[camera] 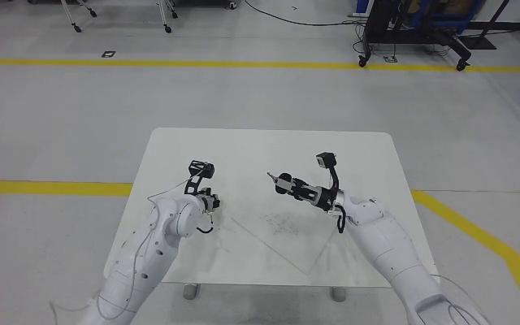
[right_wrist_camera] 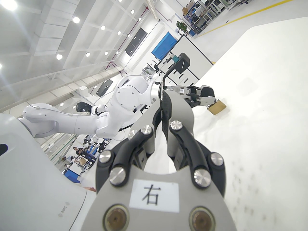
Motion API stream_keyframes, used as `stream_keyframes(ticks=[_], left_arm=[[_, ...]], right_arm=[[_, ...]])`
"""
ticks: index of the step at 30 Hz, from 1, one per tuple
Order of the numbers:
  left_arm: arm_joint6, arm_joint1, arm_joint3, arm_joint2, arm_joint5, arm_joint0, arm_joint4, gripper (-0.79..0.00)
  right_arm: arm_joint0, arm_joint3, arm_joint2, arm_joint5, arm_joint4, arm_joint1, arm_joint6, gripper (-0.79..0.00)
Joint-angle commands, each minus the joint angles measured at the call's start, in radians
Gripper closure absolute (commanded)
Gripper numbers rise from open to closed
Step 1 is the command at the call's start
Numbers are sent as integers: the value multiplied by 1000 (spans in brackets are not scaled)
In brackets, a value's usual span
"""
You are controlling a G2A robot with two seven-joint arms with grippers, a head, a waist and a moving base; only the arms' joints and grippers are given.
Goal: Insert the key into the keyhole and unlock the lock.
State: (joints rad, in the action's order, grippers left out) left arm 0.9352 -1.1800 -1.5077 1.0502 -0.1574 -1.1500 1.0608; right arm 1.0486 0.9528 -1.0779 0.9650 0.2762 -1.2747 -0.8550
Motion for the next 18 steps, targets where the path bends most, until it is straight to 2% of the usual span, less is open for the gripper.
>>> stream_keyframes(ticks=[1,6,7,8,18], left_arm=[[16,0,-6,-1,-4,-2,8,-163],[27,-1,-25,5,-11,-12,21,-126],[27,-1,-28,7,-9,-14,20,-95],[28,-1,-28,9,-6,-15,16,0],[24,-7,20,12,39,6,-14,0]], right_arm=[[0,0,0,0,0,0,0,0],[0,0,0,0,0,0,0,0],[0,0,0,0,0,0,0,0],[0,0,0,0,0,0,0,0],[0,0,0,0,0,0,0,0]])
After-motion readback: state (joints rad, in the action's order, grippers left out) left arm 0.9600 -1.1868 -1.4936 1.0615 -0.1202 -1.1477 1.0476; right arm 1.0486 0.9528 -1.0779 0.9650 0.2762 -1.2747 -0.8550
